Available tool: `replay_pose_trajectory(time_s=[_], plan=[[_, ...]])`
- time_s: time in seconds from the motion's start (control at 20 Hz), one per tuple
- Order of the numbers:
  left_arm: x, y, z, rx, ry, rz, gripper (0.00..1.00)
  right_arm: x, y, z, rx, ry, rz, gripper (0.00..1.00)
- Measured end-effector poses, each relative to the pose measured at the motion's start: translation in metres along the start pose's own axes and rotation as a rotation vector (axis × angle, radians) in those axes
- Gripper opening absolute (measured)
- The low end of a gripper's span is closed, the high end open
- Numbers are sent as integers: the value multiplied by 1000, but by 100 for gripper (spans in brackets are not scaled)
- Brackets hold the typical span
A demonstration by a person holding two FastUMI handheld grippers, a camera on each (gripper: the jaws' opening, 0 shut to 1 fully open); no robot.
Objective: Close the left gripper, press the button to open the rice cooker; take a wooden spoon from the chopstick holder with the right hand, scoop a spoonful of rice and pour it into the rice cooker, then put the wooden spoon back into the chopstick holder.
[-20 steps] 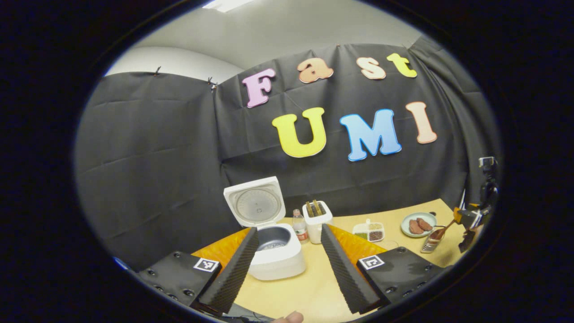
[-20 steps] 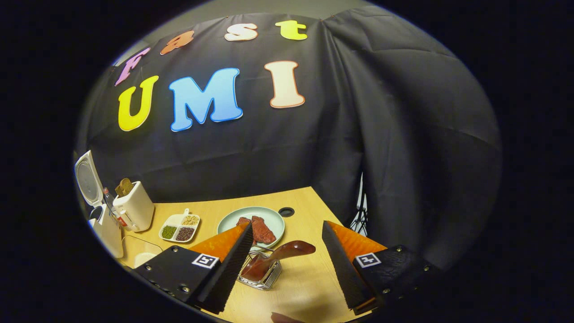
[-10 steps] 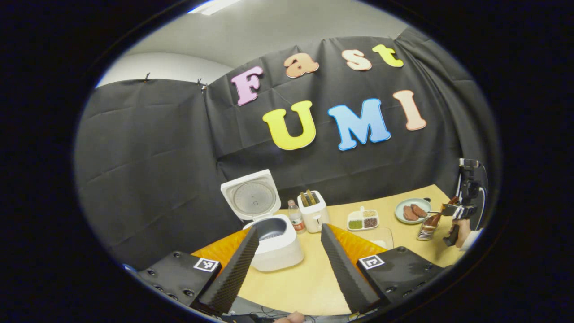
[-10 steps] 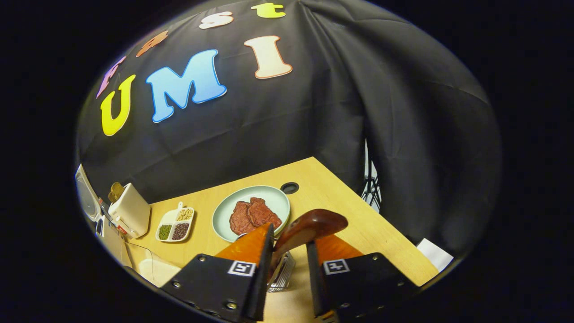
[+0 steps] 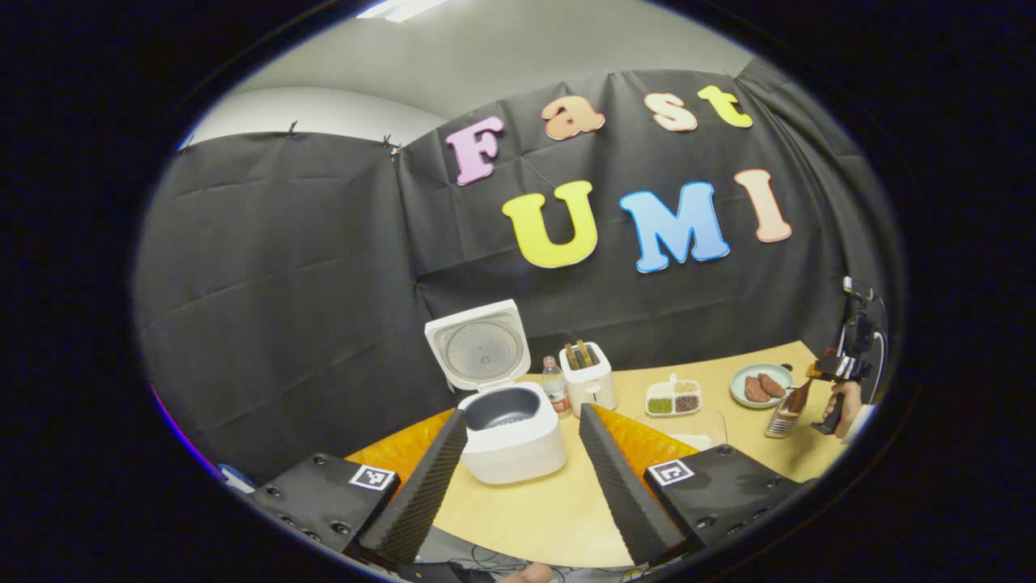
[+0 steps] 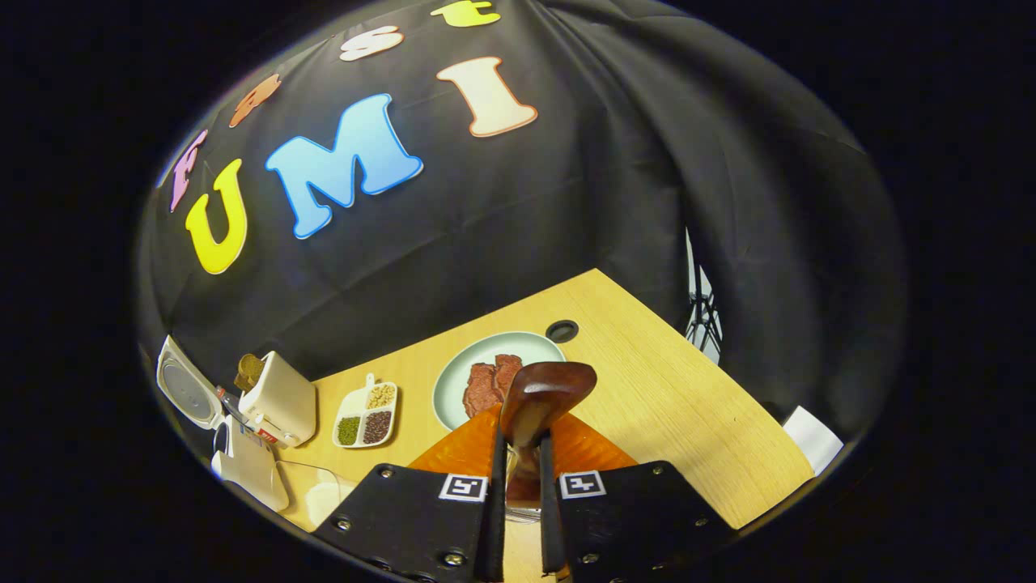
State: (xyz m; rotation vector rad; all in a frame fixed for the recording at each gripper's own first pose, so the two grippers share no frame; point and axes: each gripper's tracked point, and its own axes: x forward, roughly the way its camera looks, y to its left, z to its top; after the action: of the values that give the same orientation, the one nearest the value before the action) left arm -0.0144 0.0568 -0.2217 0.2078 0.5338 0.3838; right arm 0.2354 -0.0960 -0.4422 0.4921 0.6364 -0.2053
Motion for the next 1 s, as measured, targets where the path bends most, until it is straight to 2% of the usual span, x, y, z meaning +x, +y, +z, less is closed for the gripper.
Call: replay_pose_trajectory(time_s=[0.25, 0.4, 0.6, 0.75, 0.9, 1.0], plan=[[1, 28, 0, -74, -52, -5, 100, -46, 56, 51, -43, -57, 79, 18], [-1, 61, 0, -121, -81, 2, 100, -70, 108, 56, -74, -59, 148, 18], [-7, 108, -4, -165, -123, -18, 100, -98, 176, 38, -128, -48, 208, 18], [-9, 134, -13, -178, -144, -40, 100, -112, 220, 10, -168, -35, 241, 18], [-3, 152, -25, -193, -126, -46, 99, -113, 252, -28, -201, 24, 275, 18], [5, 160, -27, -207, -116, -35, 96, -106, 260, -47, -230, 55, 273, 18]])
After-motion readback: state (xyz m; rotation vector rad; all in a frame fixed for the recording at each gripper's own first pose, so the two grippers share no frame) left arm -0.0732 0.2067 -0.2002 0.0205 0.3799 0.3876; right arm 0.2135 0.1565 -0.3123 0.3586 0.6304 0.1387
